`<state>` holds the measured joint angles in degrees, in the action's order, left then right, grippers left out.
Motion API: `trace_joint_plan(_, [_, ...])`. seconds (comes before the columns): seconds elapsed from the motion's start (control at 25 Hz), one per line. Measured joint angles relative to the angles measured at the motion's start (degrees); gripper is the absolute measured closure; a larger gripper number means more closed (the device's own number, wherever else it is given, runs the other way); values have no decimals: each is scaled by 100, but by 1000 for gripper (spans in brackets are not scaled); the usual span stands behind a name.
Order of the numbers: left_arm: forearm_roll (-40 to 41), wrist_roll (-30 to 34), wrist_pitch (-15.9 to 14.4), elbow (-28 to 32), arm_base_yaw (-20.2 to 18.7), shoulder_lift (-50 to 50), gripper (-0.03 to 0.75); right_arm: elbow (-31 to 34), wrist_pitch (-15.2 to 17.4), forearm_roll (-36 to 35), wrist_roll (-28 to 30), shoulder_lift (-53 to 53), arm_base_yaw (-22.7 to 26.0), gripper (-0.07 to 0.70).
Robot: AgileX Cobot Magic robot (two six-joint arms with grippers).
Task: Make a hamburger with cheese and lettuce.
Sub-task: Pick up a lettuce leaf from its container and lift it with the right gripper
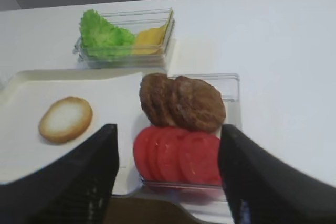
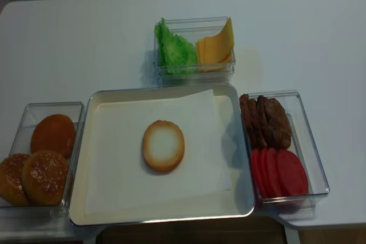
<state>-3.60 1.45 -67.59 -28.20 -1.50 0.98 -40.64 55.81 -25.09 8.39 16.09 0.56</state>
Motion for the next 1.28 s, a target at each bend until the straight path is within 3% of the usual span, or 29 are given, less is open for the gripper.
trace_joint_plan(0.2, [0, 0, 0, 10, 0, 0, 354, -541, -699, -643, -19, 1405, -152, 200])
trace_joint_plan(0.28, [0, 0, 0, 10, 0, 0, 354, -840, -825, -880, 109, 1983, -214, 202])
trace_joint_plan(0.72, [0, 0, 0, 10, 144, 0, 354, -2957, -646, -1980, 765, 5233, -343, 204])
trace_joint_plan(0.84, [0, 0, 0, 10, 301, 0, 354, -3477, -657, -1992, 802, 5946, -638, 204])
trace_joint_plan(1.28, [0, 0, 0, 10, 325, 0, 354, -5487, -840, -2030, 841, 8516, -1761, 206])
